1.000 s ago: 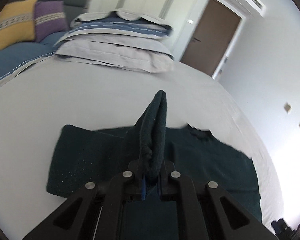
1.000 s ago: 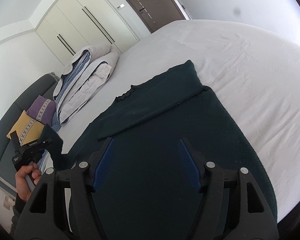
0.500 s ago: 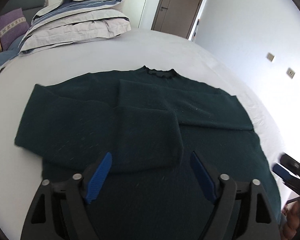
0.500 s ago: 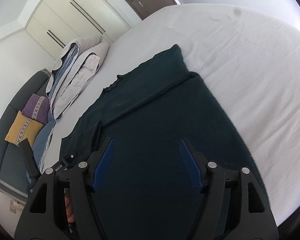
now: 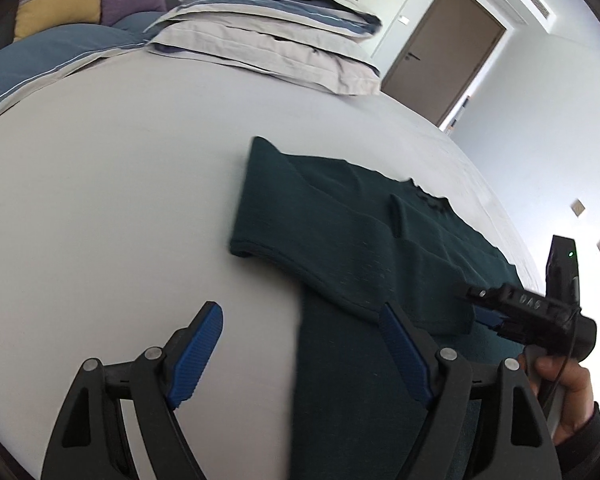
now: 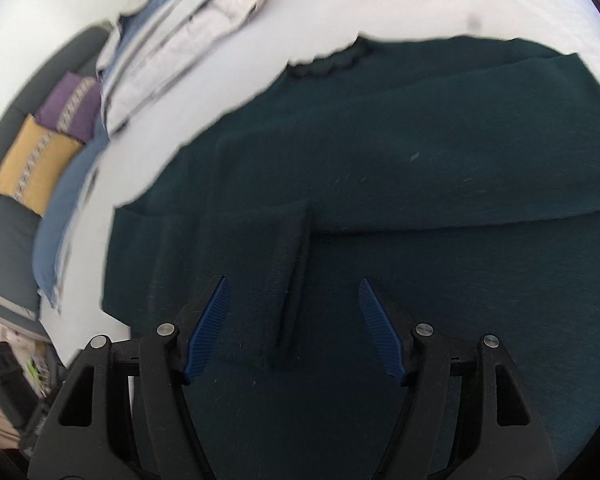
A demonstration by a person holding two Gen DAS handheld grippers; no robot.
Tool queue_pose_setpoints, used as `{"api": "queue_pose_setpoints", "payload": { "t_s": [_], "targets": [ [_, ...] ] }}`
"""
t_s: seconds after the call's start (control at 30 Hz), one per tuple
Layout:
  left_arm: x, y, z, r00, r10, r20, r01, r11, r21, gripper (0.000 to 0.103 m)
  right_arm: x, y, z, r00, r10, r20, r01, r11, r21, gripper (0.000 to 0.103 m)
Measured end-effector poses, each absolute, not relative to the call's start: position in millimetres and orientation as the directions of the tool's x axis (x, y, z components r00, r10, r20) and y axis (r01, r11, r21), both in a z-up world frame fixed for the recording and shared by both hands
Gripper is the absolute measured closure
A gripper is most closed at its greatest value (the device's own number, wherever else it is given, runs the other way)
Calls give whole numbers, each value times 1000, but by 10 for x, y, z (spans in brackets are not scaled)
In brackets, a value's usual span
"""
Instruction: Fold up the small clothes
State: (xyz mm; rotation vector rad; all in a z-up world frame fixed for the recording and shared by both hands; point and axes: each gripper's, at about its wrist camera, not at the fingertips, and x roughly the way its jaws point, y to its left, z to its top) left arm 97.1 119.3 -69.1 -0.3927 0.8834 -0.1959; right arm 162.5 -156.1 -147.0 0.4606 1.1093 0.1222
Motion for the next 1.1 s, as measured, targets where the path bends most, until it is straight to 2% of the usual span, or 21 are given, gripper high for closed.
{"api": "queue_pose_setpoints", "payload": {
  "t_s": [0.03,0.1,0.17,0.4,0.57,0.8,0.9,0.97,1.1],
  "targets": [
    [991,1239,-697,623,-326,-711,-2,908,-419,21,1656,-1477,-1484,453,299,-840,105,918,383,45],
    [1012,1315,-706,625,-327,-709,-10,905,-426,21,1704,-1381,-1503,436,285,-854,64,936,346,83],
    [1033,1364,-695,629,-326,-706,-14,903,-430,21,1707,-1379,-1439,446,302,-843,38,934,354,96],
    [1245,1393,-650,642,-330,-692,-30,891,-452,21,1638,-1576,-798,565,257,-784,-69,962,265,96],
    [1530,1360,-589,652,-316,-689,-41,893,-449,22,1757,-1951,-526,618,224,-753,-72,971,230,96],
    [2027,1204,-653,622,-314,-718,-36,904,-427,22,1767,-2530,-600,686,225,-692,-23,957,289,96],
    [2263,1084,-768,583,-311,-751,-37,913,-407,22,1836,-2662,-808,662,197,-723,17,961,277,96],
    [2408,1005,-856,556,-291,-778,-43,925,-377,28,1862,-2733,-919,652,190,-734,35,959,280,96],
    [2619,896,-959,536,-244,-808,-47,947,-317,29,1890,-2773,-973,664,205,-719,16,958,288,96]
  ]
}}
